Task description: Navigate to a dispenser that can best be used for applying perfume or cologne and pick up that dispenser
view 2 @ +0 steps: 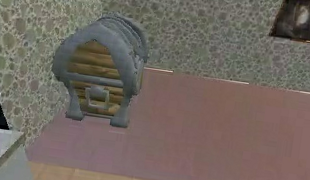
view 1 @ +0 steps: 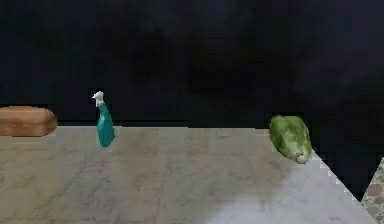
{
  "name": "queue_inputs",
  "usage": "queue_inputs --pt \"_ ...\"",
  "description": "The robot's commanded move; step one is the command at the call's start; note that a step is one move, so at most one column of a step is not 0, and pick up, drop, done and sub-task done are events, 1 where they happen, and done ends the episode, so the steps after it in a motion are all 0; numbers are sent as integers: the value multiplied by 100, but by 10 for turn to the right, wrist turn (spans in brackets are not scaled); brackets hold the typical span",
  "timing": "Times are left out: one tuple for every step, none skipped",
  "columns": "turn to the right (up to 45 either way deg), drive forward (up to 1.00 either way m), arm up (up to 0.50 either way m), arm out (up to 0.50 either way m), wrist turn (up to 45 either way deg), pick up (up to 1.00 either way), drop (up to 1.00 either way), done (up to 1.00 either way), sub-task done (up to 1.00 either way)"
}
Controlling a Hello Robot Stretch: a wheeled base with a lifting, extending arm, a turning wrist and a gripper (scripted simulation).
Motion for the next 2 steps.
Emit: queue_inputs --pt "-450 0 0 0 0 0 0 0 0" --pt "-450 0 0 0 0 0 0 0 0"
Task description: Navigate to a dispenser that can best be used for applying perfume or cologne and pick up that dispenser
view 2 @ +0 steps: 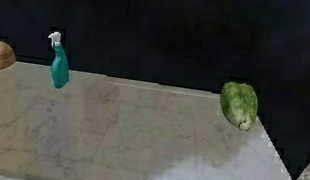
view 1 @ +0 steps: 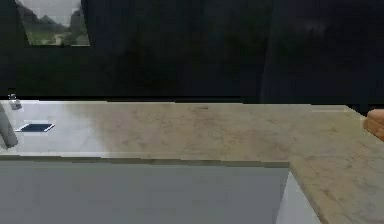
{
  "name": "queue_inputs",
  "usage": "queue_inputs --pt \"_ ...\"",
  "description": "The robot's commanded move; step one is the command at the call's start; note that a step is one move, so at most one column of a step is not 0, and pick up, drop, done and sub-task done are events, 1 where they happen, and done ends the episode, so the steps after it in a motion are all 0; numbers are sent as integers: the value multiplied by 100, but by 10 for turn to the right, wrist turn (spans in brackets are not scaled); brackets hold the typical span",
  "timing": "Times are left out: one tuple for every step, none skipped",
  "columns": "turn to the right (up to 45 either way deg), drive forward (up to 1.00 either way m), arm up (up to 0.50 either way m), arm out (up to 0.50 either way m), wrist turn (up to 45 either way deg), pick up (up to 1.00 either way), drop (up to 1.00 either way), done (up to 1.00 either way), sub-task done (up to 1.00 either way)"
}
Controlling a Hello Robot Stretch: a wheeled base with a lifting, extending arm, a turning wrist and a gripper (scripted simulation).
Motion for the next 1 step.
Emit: queue_inputs --pt "-210 0 0 0 0 0 0 0 0"
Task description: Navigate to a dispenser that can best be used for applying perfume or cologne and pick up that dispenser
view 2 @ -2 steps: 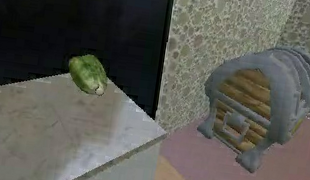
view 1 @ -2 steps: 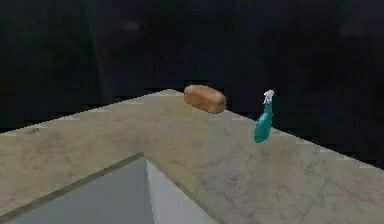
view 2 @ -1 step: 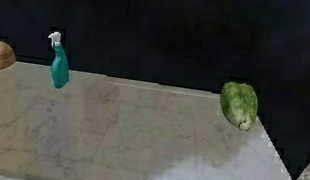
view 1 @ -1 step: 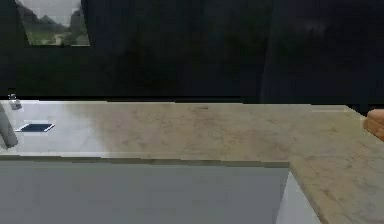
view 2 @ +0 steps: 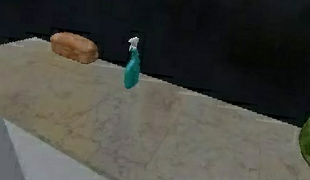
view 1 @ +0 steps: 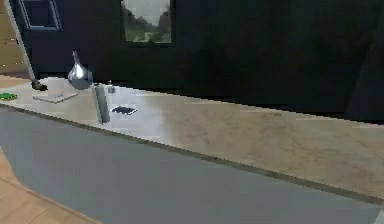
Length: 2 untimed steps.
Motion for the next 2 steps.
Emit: queue_inputs --pt "450 0 0 0 0 0 0 0 0" --pt "210 0 0 0 0 0 0 0 0"
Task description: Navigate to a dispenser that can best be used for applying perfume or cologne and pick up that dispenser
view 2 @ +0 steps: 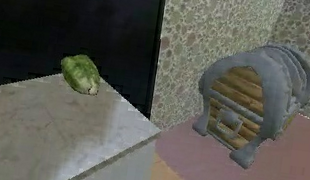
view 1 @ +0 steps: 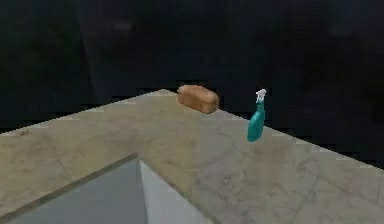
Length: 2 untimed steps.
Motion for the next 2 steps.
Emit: queue_inputs --pt "0 10 0 0 0 0 0 0 0" --pt "-450 0 0 0 0 0 0 0 0"
